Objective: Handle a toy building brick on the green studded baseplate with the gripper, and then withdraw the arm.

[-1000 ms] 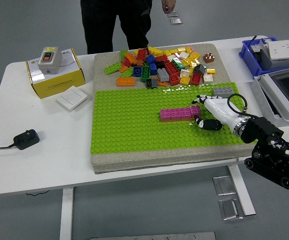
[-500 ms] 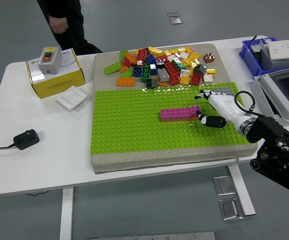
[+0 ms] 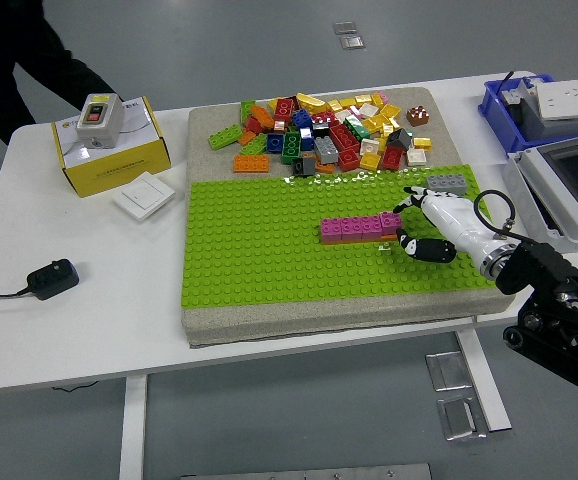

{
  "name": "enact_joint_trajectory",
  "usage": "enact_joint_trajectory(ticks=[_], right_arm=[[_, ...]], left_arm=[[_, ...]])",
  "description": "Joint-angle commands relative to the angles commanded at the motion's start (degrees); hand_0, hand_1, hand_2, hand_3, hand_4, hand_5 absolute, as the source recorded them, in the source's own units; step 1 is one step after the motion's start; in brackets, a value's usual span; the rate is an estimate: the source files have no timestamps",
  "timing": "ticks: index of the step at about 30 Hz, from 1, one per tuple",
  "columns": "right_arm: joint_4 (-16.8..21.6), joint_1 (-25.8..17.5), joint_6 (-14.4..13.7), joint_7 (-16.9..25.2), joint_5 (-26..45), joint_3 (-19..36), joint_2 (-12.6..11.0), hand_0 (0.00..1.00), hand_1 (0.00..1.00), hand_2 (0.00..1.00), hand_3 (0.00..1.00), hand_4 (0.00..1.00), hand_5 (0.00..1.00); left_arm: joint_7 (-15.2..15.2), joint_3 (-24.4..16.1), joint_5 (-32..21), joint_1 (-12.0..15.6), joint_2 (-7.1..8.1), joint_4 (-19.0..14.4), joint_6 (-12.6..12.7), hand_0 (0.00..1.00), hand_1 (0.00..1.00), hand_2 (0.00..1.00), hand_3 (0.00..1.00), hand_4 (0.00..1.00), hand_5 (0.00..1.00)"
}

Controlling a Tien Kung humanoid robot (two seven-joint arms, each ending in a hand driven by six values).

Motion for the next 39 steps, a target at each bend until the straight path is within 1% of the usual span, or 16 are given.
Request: enact_joint_trajectory(ticks=[13,17,22,27,33,39], right_arm=[[-1.0,0.7,0.0,0.1,0.8,-0.7,1.3,0.907,0.916,0.970,0.722,0.519,0.412],[-2.0,0.8,0.1,0.1,1.0,-1.0,2.0,0.907,0.916,0.970,0.721,0.520,0.415],[-3.1,0.4,0.1,0.2,1.1,-0.7,2.1,0.907,0.916,0.970,0.721,0.520,0.415],[-2.6,-0.5,-0.1,0.4,1.1,0.1,2.1,0.908,0.916,0.969,0.721,0.520,0.418],[-1.7,-1.3,-0.5,0.5,0.6,0.3,3.5,0.910,0.917,0.969,0.720,0.521,0.421],[-2.1,-1.6,-0.6,0.4,0.0,0.9,4.4,0.910,0.919,0.969,0.719,0.520,0.422]], left_arm=[[0.0,0.1,0.0,-0.1,0.02,0.0,0.0,0.666,0.665,0.662,0.660,0.348,0.667],[-0.1,0.2,0.0,-0.2,-0.04,0.0,0.0,0.666,0.665,0.662,0.660,0.349,0.667],[0.0,0.2,0.0,-0.2,-0.03,0.0,0.0,0.666,0.665,0.662,0.660,0.349,0.667],[0.0,0.1,0.0,0.0,-0.02,0.0,0.0,0.666,0.665,0.662,0.660,0.350,0.669],[-0.1,0.2,0.0,0.0,-0.12,0.0,0.0,0.666,0.665,0.662,0.661,0.350,0.668],[0.0,0.1,0.1,0.1,-0.12,0.0,-0.1,0.666,0.665,0.662,0.661,0.350,0.668]])
